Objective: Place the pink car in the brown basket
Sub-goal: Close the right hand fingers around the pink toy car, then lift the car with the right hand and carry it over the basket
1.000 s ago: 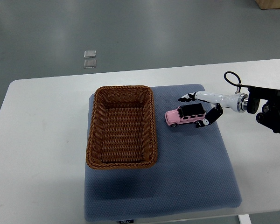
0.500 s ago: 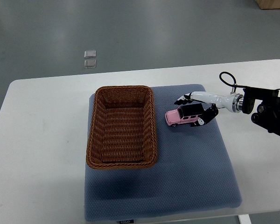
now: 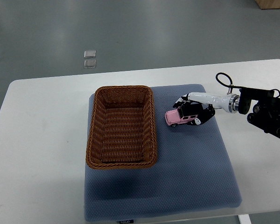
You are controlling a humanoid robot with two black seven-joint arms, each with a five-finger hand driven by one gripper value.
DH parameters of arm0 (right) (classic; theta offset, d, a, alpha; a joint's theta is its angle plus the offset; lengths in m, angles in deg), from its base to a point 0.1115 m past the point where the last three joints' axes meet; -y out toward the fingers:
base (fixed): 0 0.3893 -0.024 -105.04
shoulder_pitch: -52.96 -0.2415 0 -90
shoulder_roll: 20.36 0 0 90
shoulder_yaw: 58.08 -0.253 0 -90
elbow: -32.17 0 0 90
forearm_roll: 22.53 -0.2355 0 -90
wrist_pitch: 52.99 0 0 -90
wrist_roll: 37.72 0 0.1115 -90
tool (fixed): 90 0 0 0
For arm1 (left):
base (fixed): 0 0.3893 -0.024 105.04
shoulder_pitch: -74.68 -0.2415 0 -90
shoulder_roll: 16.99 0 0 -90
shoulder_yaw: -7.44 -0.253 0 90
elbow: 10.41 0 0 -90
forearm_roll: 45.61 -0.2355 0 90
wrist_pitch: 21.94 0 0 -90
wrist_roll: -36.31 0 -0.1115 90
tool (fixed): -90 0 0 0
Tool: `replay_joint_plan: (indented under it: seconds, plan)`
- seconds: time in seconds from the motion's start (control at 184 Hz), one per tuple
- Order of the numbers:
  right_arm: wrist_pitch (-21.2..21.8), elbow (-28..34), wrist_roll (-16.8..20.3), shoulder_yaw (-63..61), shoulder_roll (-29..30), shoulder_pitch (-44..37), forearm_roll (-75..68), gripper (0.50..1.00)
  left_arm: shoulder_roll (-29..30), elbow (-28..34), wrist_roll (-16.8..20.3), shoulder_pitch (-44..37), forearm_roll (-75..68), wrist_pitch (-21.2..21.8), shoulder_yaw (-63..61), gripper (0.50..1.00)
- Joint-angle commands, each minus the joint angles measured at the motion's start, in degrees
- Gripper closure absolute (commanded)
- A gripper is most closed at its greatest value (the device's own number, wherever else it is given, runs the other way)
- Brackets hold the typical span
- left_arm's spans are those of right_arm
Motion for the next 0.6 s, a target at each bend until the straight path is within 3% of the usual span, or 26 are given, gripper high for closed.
replay_joint_plan:
  seconds: [0.0, 0.103, 0.402, 0.592]
  plan:
    - [0.17, -0.18, -0.09, 0.07, 0.01, 0.02, 0.0, 0.789, 0.0, 0.0, 0.0, 0.0, 0.0, 0.0, 0.0, 0.5]
    - [0.7, -0.53, -0.09, -0.02, -0.08, -0.07, 0.0, 0.818, 0.0, 0.0, 0.0, 0.0, 0.0, 0.0, 0.0, 0.5]
    - [1.23, -0.53, -0.35, -0.37, -0.34, -1.29, -0.7, 0.991, 0.0, 0.0, 0.0, 0.0, 0.0, 0.0, 0.0, 0.5]
    - [1.93, -0.53, -0.7, -1.34, -1.22, -3.32, -1.23, 1.0, 0.0, 0.0, 0.0, 0.0, 0.0, -0.09, 0.0, 0.5]
